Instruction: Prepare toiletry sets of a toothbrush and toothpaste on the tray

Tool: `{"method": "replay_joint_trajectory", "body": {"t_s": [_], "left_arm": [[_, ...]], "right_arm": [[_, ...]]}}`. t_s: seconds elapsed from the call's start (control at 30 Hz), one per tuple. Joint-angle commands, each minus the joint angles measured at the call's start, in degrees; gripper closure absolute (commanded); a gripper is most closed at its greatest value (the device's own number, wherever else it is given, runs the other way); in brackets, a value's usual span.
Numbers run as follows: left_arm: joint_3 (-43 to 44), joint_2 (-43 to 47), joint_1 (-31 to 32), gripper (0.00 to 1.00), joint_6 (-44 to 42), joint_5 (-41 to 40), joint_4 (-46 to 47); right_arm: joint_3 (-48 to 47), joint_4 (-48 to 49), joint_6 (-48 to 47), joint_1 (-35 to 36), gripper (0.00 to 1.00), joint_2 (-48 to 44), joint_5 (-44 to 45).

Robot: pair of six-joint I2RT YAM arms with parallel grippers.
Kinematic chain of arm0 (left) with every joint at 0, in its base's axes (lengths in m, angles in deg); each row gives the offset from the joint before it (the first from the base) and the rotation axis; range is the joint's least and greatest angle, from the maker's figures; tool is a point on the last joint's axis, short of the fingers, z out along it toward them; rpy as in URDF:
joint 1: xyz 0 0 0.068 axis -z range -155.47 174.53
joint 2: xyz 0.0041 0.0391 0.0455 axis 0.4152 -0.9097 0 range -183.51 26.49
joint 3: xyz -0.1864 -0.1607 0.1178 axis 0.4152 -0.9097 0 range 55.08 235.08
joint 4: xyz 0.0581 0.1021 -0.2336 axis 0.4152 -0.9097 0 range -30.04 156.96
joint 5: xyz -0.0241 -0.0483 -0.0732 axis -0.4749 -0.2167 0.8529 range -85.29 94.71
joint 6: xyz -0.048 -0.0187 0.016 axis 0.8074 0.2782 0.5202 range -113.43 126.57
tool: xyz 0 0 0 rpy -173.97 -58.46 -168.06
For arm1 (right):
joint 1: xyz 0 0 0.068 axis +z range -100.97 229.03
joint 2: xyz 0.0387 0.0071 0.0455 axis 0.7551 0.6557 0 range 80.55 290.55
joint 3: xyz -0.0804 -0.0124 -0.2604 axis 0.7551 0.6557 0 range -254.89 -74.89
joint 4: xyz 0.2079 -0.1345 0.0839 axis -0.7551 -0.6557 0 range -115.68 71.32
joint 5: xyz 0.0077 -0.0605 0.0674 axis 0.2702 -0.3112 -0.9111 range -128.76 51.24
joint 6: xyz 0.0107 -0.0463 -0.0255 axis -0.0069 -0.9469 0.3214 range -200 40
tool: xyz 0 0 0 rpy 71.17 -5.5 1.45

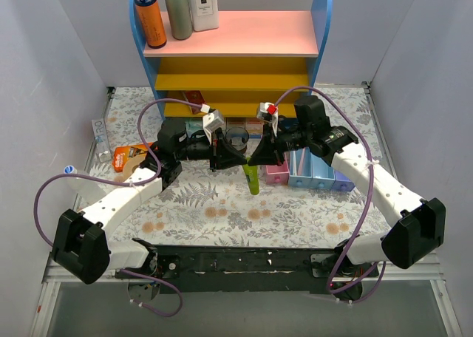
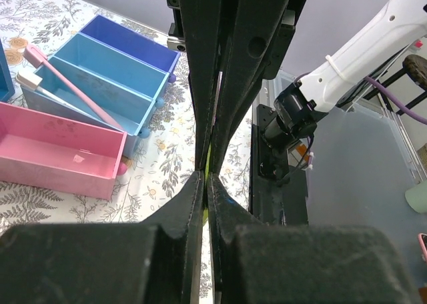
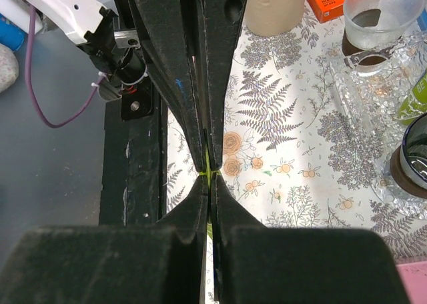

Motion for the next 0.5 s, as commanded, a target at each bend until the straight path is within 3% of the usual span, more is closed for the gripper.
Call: {"method": "replay_joint_trajectory", "body": {"t_s": [0.0,0.1,0.2,0.47], "left_arm": [[-1.15,1.72,1.40,1.00,-1.94,1.33,-0.56],[-1.85,2.42,1.40,1.00,-2.03,1.60,0.14],[-2.55,3.30,1.31,1.00,-2.03,1.25,1.20],[-3.08,4.97,1.40,1.00,-4.40,-2.61,-0.29]], "right_arm": [[-0.63,3.49,-0.07,0.01,0.99,-1.18,0.82],[-0.28,3.49,-0.07,0.01,0.89,-1.53,1.61],[0.51,3.58,-0.68,0.01,0.74,-2.41,2.76],[4.11,7.36,-0.77,-0.35,0.52,-7.59,8.20]]}}
